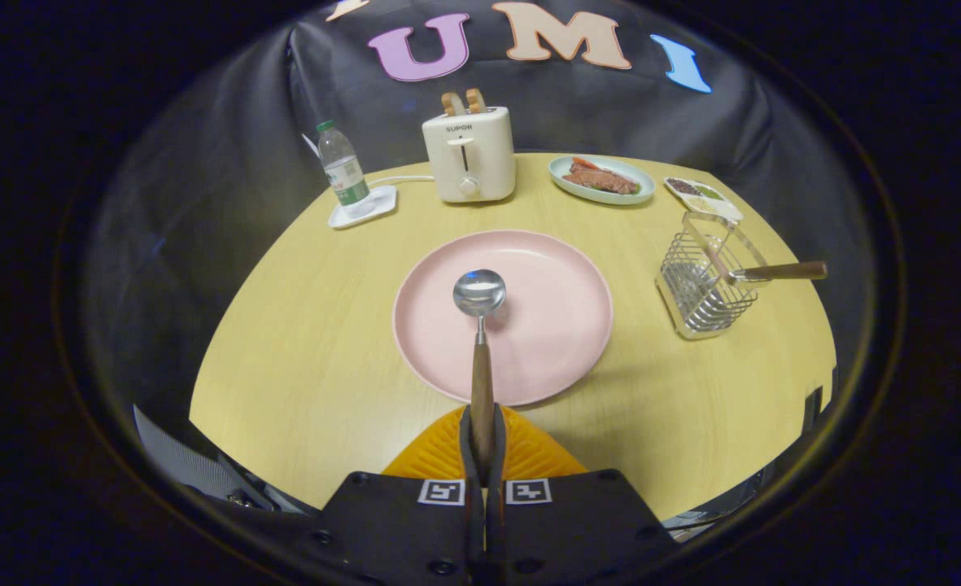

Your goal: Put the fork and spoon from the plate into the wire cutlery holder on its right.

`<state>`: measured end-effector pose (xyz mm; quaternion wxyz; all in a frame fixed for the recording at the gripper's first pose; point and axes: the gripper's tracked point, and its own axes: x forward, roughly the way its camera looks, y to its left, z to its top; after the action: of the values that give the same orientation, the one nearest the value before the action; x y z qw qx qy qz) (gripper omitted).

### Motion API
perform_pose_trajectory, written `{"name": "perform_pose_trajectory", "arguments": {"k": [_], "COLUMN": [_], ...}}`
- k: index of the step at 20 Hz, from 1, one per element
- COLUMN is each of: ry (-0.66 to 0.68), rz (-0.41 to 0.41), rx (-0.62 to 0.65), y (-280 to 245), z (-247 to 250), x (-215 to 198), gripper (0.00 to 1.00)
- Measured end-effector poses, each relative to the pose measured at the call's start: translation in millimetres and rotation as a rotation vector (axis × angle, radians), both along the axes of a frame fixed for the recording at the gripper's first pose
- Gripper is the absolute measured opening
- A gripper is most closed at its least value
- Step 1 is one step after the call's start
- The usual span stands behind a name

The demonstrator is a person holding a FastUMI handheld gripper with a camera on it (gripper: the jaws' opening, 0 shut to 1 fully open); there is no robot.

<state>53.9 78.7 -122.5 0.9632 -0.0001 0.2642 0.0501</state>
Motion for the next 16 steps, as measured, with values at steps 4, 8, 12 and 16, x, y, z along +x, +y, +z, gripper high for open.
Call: {"name": "perform_pose_trajectory", "arguments": {"k": [4,8,12,16], "ry": [-0.005,-0.022,-0.027,-0.033], "rz": [-0.009,-0.041,-0.105,-0.149], "rx": [0.011,-0.004,0.011,-0.051], "y": [-18.8,-51.8,-92.4,-138.4], "z": [21.5,46.5,68.9,84.8], "x": [-3.4,-6.5,-6.6,-4.8], "gripper": [0.04,0.04,0.04,0.04]}}
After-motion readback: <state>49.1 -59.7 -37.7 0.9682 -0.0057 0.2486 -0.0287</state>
